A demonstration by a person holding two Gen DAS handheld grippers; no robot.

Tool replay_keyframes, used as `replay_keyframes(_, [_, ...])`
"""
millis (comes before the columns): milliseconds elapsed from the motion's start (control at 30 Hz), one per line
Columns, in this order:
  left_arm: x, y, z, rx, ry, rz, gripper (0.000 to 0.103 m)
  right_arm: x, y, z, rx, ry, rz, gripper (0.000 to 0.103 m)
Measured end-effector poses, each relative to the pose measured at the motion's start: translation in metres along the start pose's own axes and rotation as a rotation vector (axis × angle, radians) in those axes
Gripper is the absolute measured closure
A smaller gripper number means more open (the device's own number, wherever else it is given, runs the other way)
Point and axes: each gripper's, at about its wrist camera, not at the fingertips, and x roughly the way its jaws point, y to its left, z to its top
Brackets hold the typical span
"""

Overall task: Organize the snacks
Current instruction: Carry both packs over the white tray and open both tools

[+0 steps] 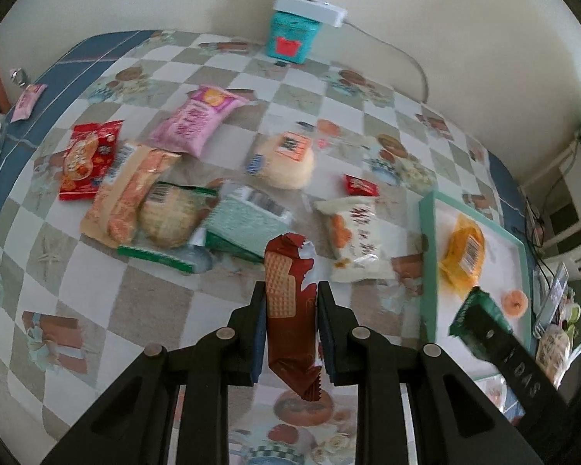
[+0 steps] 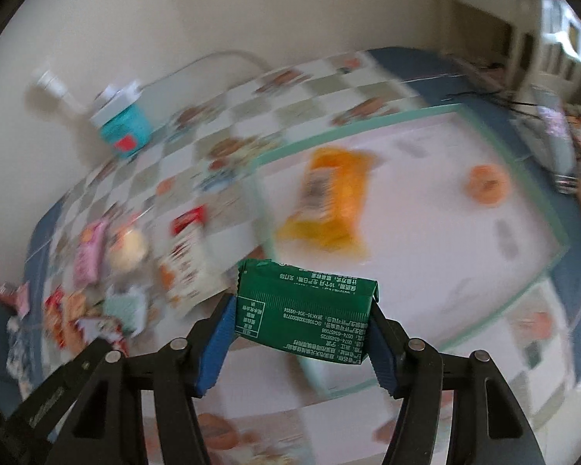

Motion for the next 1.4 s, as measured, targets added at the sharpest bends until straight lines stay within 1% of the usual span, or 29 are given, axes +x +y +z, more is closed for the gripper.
replay_keyframes(133, [-0.002,-0.026,-0.004,0.059,-0.013,-0.015,0.078,-0.004,-0.034,0.011,0.09,-0.025,-0.062,0.037])
replay_keyframes(333, [0.003,-0.076,-0.014,0.165,0.01,-0.093,0.078,-0.008,-0.087,0.02,0.217,-0.044,-0.16,0.037])
replay_keyframes(500, [0.012,-0.114,-0.02,0.234,0.043,-0.14,0.078,-0.009,-0.121,0.025,0.3,-0.036,-0.181,0.037])
replay_keyframes(767, [0.027,-0.164,-0.031,0.344,0.073,-0.208,0.078,-0.006,-0.144,0.033,0.346,-0.06,-0.214,0.037])
replay_keyframes(933, [0.042,-0.184,-0.039,0.412,0.106,-0.213,0.078,0.007,-0.147,0.036,0.347,-0.032,-0.222,0.037])
replay_keyframes(1000, [0.048,-0.188,-0.042,0.42,0.133,-0.228,0.078,0.013,-0.147,0.035,0.347,-0.011,-0.224,0.037])
replay_keyframes(1067, [0.052,-0.192,-0.044,0.437,0.138,-0.232,0.078,0.02,-0.147,0.034,0.339,0.013,-0.224,0.037])
replay_keyframes(1167, [0.058,-0.195,-0.048,0.458,0.147,-0.212,0.078,0.027,-0.146,0.034,0.332,0.03,-0.22,0.036])
replay_keyframes(1267, [0.059,-0.195,-0.049,0.467,0.152,-0.212,0.077,0.03,-0.145,0.033,0.328,0.044,-0.215,0.036])
replay_keyframes(1300, [0.059,-0.195,-0.049,0.466,0.151,-0.219,0.076,0.031,-0.145,0.033,0.328,0.047,-0.214,0.035])
replay_keyframes(1333, [0.059,-0.195,-0.049,0.466,0.155,-0.227,0.07,0.032,-0.145,0.032,0.328,0.051,-0.213,0.035])
replay_keyframes(1367, [0.059,-0.195,-0.049,0.467,0.162,-0.223,0.066,0.033,-0.145,0.032,0.328,0.054,-0.216,0.035])
replay_keyframes(1400, [0.059,-0.195,-0.049,0.468,0.164,-0.211,0.057,0.033,-0.145,0.032,0.333,0.055,-0.216,0.035])
